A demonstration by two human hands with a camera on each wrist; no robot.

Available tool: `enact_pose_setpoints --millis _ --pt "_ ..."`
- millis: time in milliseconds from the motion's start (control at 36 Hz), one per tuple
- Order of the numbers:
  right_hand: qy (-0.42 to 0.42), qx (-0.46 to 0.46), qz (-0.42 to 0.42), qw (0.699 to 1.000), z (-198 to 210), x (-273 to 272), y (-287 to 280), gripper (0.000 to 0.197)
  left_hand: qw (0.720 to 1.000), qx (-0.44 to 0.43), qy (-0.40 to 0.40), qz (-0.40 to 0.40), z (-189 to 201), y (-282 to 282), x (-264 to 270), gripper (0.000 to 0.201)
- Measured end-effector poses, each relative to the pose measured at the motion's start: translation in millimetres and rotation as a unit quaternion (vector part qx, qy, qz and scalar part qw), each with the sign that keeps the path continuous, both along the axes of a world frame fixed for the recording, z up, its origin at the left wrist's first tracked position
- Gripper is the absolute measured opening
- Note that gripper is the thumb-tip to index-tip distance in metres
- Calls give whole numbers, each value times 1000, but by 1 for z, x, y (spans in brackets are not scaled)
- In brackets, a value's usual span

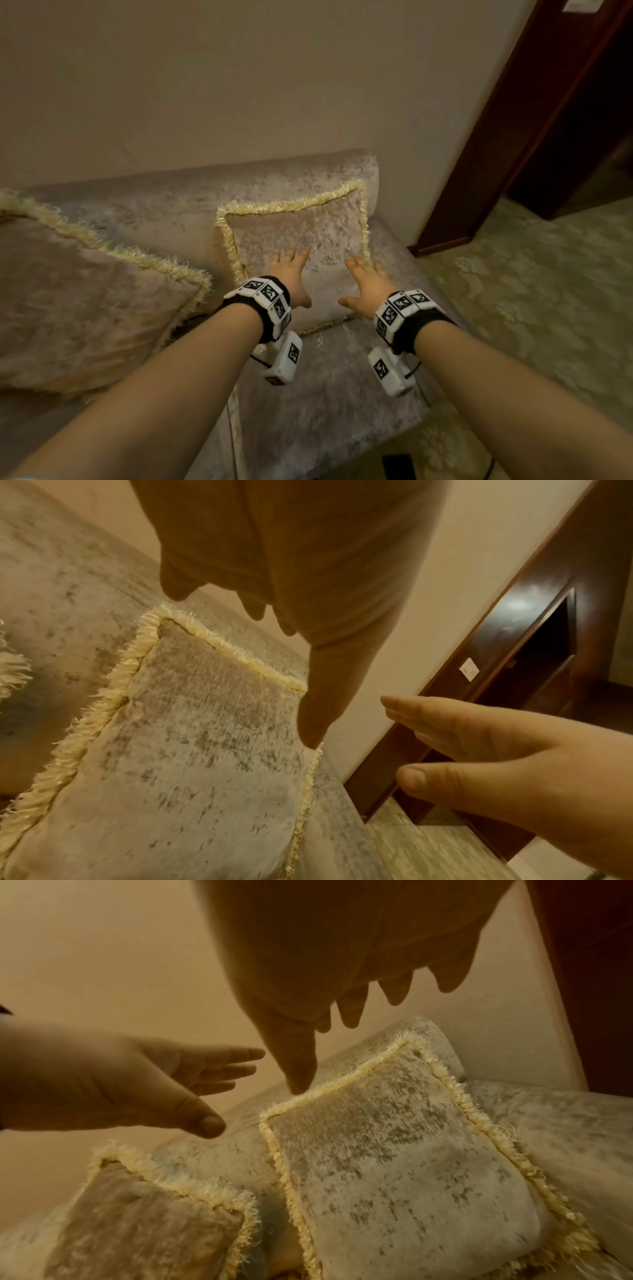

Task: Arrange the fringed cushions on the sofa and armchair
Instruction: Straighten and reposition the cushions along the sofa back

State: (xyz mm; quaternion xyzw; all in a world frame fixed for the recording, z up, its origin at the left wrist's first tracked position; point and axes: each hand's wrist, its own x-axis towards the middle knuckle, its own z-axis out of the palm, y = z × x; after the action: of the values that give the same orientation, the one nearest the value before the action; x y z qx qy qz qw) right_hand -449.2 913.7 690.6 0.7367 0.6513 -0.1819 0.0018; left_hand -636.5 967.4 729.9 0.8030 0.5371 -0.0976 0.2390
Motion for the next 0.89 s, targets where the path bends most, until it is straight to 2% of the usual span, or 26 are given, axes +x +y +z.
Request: enact_pose_setpoints --millis 222,444,667,889 --pt "-17 -32 11 999 -19 28 89 86 998 -50 -22 28 -29 87 14 110" --pt "-35 -57 28 997 -23 30 177 87 995 -65 -45 64 -45 173 14 106" --pt "-60 -72 73 993 -16 16 240 84 991 -60 -51 105 -54 216 -2 106" --pt "-76 -88 124 985 -28 0 300 88 979 -72 -54 181 -79 230 -37 109"
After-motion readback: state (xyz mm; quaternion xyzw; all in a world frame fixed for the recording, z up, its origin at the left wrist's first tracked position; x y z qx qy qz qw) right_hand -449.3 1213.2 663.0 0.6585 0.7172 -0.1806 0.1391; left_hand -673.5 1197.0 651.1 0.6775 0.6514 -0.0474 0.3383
